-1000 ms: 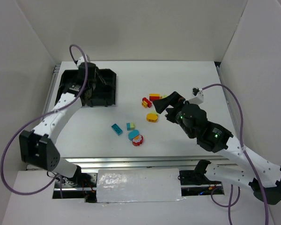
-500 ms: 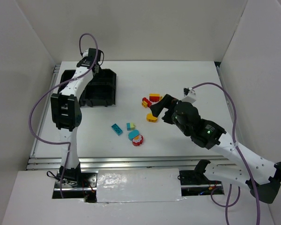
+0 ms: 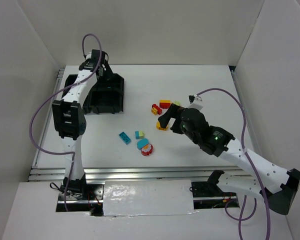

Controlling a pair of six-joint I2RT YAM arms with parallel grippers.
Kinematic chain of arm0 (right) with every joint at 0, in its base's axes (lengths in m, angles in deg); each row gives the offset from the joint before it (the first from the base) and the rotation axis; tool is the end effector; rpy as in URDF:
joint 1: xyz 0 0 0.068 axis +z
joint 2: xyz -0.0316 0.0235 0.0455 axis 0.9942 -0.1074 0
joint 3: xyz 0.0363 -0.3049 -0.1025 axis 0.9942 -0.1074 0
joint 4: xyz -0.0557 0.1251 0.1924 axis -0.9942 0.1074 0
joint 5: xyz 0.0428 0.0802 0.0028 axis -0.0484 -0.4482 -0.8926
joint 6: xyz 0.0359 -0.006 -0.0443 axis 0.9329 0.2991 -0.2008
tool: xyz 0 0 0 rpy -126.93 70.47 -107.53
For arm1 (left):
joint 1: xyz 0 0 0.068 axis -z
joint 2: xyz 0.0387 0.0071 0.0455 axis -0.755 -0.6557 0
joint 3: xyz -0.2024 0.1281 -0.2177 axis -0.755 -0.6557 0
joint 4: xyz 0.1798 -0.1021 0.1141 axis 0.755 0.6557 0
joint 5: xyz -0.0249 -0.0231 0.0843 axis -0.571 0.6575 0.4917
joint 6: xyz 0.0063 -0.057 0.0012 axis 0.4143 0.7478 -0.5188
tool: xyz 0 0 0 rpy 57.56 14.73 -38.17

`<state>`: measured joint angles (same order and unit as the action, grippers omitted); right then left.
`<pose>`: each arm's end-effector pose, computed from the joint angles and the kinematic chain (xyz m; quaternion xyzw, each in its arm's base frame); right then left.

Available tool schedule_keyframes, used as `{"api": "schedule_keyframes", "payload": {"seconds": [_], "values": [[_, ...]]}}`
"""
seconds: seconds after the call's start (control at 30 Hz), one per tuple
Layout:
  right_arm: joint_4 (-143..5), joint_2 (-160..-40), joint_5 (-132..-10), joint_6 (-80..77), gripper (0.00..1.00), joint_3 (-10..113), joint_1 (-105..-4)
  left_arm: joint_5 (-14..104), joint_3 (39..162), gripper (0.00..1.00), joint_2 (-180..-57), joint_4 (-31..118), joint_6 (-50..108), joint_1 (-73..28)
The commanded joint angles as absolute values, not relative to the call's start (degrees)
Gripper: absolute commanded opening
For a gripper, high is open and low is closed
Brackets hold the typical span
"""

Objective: Sort the legos into containers by color

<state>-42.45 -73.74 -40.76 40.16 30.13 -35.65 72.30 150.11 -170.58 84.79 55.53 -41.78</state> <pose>0.1148 0.1048 0.3775 0.1053 0.8396 0.2656 0.4619 0.5107 -0.0518 0.3254 -0.3002 0.8618 -0.0055 0.4088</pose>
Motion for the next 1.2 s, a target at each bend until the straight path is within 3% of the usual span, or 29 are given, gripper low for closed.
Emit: {"api": "schedule_keyframes", "payload": {"seconds": [0.0, 0.27, 0.37, 0.6, 0.9, 1.03, 1.17], "values": [[-43.4, -74.2, -41.2, 38.2, 1.0, 31.0, -36.1, 72.1, 145.7, 1.0, -156.1, 84.7, 55.7, -40.4], [-37.0, -71.0, -38.5, 37.6, 1.0, 31.7, -36.9, 89.7, 111.5, 0.99, -127.0, 87.9, 75.5, -22.9], [-35.9, -67.5, -37.7, 37.0, 1.0, 30.7, -37.4, 92.4, 102.6, 0.99, -124.1, 87.1, 83.5, -15.4], [-37.5, -64.7, -41.7, 35.4, 1.0, 26.8, -37.5, 89.5, 96.4, 0.98, -130.8, 86.7, 90.3, -10.4], [-39.5, -66.6, -44.6, 34.7, 1.0, 25.0, -37.5, 87.6, 97.1, 0.9, -141.2, 87.5, 94.5, -10.2], [-40.0, -66.6, -44.7, 34.5, 1.0, 24.6, -37.6, 86.1, 96.3, 0.8, -143.7, 86.8, 95.8, -10.2], [-39.8, -66.9, -44.4, 34.4, 1.0, 24.9, -37.5, 85.0, 95.7, 0.81, -145.4, 86.8, 96.3, -10.3]]}}
